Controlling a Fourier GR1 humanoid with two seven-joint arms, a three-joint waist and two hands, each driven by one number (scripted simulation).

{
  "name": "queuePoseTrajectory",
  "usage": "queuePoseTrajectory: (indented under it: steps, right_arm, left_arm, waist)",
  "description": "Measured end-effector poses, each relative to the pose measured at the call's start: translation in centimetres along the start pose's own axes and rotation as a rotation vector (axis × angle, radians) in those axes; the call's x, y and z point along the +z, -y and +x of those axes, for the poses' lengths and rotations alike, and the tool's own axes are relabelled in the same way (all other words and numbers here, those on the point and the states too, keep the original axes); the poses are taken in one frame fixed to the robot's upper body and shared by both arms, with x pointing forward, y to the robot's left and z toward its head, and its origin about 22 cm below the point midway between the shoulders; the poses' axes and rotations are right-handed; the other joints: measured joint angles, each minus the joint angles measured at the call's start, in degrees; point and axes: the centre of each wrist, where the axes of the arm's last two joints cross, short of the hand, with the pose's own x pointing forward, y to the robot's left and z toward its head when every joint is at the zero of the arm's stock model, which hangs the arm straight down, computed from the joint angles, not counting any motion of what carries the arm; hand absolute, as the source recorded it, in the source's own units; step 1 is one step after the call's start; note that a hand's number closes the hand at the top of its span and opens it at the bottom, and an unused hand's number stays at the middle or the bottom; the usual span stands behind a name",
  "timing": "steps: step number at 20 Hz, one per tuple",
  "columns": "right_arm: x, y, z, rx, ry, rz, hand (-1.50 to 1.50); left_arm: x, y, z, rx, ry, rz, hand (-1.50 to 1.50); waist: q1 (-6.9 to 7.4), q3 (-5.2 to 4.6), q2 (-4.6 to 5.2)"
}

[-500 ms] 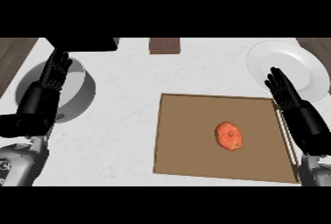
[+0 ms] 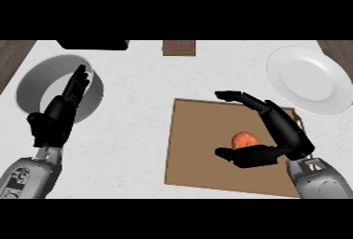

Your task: Pick the squash from the tray and place it in the plate

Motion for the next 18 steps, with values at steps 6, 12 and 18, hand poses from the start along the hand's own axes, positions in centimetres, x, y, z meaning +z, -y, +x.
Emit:
queuePoseTrajectory:
  steps: [6, 12, 18]
  right_arm:
    - [2.5, -6.8, -5.0, -0.035, -0.067, 0.033, -1.5]
    - [4.9, -6.4, -5.1, 0.14, -0.001, -0.01, -1.5]
    - [5.4, -0.8, -1.6, 0.305, -0.017, -0.025, -1.5]
  left_arm:
    - [-0.2, 0.7, -1.2, 0.013, -0.074, -0.006, 0.0]
    - [-0.6, 0.6, -1.6, 0.019, -0.096, 0.001, 0.0]
    - [-0.4, 1.0, -2.6, 0.021, -0.107, 0.005, 0.0]
  waist:
    - [-0.78, 0.45, 0.44]
    - [-1.3, 0.52, 0.37]
    - [-1.63, 0.46, 0.31]
